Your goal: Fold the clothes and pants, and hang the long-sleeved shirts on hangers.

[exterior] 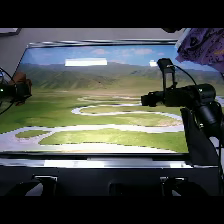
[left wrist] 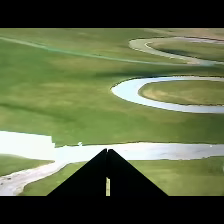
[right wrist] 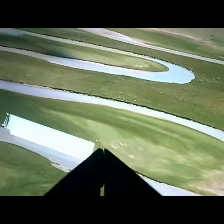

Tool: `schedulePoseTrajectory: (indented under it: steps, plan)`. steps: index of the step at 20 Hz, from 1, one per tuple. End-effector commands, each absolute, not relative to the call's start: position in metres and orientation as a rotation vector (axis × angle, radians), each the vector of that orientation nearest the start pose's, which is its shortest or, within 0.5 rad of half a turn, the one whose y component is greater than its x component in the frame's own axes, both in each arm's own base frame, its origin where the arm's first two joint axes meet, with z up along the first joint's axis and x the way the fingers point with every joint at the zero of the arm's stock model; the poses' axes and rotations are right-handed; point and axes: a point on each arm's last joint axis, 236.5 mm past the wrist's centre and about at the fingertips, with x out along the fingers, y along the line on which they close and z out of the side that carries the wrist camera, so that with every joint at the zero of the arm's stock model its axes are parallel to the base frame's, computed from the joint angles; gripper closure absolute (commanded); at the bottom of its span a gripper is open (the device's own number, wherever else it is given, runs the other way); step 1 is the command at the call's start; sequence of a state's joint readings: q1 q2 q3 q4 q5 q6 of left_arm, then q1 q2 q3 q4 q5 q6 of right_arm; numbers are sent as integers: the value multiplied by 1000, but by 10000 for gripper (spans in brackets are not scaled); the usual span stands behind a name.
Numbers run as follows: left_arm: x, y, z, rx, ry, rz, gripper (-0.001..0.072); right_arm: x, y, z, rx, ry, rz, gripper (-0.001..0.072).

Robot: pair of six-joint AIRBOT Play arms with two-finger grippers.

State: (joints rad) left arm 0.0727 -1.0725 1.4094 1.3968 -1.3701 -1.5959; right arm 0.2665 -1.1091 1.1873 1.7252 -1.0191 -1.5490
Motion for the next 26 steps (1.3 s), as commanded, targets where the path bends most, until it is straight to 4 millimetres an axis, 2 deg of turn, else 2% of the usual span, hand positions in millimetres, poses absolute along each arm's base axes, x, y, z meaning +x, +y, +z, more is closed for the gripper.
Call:
schedulePoseTrajectory:
  steps: [1, 23, 24, 25, 26]
  plan:
    - [366, -13, 165, -180, 1025, -58, 683, 385, 138, 103, 32, 957, 321, 685]
    - [366, -14, 164, -181, 1026, -58, 684, 385, 138, 104, 31, 957, 320, 685]
    - [366, -13, 165, -182, 1025, -57, 659, 385, 138, 104, 31, 957, 321, 685]
    - [366, -13, 164, -192, 1027, -48, 438, 385, 138, 104, 31, 957, 320, 685]
    - [367, -8, 161, -230, 1035, -1, -13, 385, 138, 104, 31, 957, 321, 685]
